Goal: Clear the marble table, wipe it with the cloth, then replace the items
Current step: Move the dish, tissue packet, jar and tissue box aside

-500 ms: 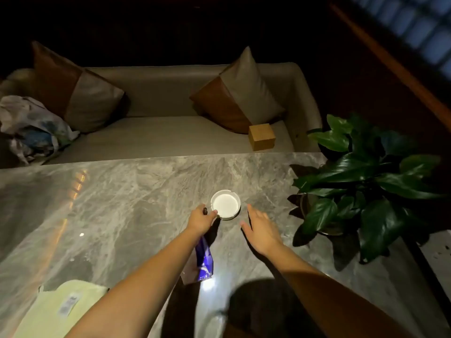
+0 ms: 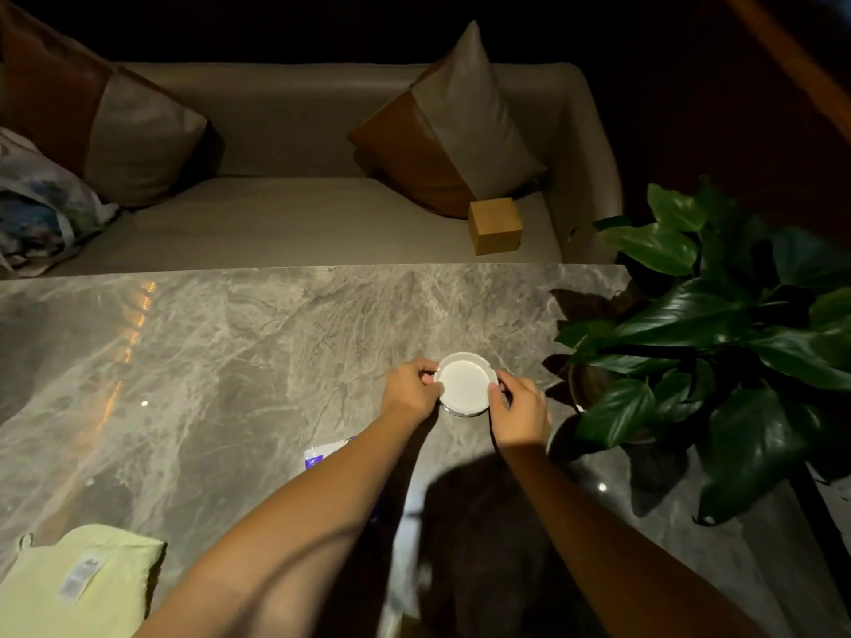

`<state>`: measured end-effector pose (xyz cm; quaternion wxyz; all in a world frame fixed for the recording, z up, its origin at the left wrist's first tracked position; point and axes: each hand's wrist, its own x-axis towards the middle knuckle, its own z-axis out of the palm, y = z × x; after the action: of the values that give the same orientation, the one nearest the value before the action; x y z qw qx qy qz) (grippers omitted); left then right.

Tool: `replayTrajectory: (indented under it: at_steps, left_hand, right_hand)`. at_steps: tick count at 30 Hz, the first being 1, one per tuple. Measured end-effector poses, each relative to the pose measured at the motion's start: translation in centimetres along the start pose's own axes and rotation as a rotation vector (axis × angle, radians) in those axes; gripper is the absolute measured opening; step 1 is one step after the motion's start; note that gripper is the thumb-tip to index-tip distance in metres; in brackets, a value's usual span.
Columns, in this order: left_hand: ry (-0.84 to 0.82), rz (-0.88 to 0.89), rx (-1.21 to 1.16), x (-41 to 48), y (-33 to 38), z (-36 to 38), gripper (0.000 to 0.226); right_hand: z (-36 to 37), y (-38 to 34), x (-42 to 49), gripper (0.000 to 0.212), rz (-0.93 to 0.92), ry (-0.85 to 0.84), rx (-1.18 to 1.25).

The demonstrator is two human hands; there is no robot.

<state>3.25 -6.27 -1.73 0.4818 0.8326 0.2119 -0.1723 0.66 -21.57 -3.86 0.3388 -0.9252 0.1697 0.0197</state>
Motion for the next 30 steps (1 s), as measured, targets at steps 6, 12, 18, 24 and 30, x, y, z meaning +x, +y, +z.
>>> replayTrajectory:
  at_steps: [6, 12, 18, 24, 30]
  left_hand:
    - [-0.021, 0.011, -0.045, -0.3, 0.8, 2.7, 0.029]
    - [-0.002, 0.074, -0.081, -1.3, -0.1, 2.1, 0.026]
    - [0.158, 0.153, -0.188, -3.9, -1.7, -2.0, 0.023]
    - [0.439, -0.018, -0.309, -6.4, -7.6, -8.9, 0.030]
    - [0.372, -0.318, -0.344, -8.7, -13.5, -9.0, 0.029]
  right_hand:
    - [-1.3, 1.5, 0.5, 0.039, 0.008, 0.015, 0.210]
    - [-1.4, 1.4, 0.2, 0.027, 0.050, 0.032, 0.384]
    - [0.2, 1.6, -3.1, 0.028, 0.448, -0.044, 0.714]
    - [1.3, -0.6, -7.7, 0.026, 0.395, -0.446, 0.658]
    - [1.7, -4.0, -11.1, 0.027, 0.402, -0.703, 0.565]
